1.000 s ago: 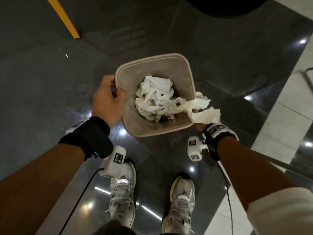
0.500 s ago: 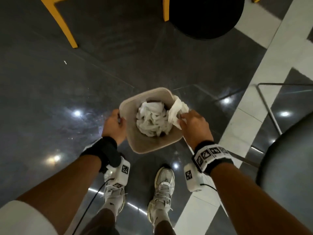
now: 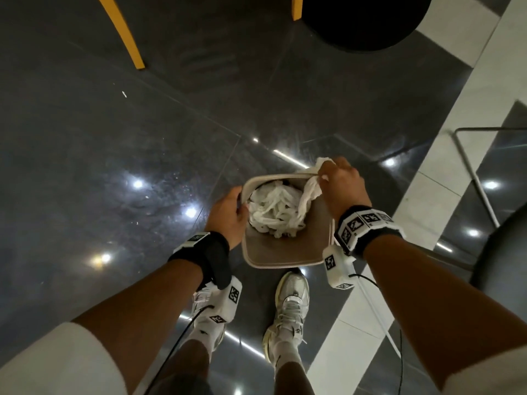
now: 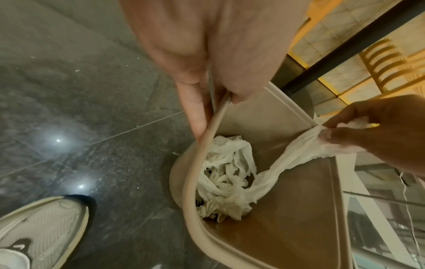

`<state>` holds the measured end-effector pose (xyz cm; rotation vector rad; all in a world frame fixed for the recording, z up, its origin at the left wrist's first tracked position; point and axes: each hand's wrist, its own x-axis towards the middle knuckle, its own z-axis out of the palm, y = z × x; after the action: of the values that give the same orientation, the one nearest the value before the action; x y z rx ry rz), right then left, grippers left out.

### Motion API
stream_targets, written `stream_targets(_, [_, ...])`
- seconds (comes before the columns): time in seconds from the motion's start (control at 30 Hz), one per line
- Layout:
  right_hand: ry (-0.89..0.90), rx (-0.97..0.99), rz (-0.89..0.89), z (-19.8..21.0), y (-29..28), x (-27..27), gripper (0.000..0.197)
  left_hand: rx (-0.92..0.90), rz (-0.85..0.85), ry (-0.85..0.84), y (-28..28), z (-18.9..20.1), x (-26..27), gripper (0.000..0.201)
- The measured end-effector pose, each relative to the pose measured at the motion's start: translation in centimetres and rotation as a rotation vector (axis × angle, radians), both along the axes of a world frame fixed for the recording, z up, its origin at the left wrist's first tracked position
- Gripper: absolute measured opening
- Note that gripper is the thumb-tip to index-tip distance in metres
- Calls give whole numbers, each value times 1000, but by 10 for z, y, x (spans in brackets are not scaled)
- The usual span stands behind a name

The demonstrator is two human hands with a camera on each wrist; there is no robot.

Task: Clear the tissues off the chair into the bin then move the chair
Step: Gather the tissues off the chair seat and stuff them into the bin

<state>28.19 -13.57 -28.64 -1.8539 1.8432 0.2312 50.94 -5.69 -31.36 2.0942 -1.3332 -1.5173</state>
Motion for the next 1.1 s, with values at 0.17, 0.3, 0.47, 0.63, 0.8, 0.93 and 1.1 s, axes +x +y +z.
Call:
stream_targets(0.17, [-337,94,-503,17,31,24,5,43,42,-20,-9,3,3,34])
stream_targets(0.3, [-519,647,-332,11,69,74,15,43,105,26,-17,4,9,33])
stream_targets(0.47, [-312,502,-399,-21,82,86,39,144,105,120,-12,0,18,24])
stream_targets(0.63, [-323,458,-359,2,79,51,58,145,-58,-49,-12,22,15,43])
stream_targets(0.8, [-544,380,-504,84,86,-5,39,81,-97,-146,-34,99,-32,45])
stream_targets(0.93, [-693,199,-746,159,91,-78,27,-47,-292,-134,-71,179,-125,35])
stream_targets(1.1, [-759,-37,-942,241,91,-211,13,-270,-538,-53,-100,260,-283,27])
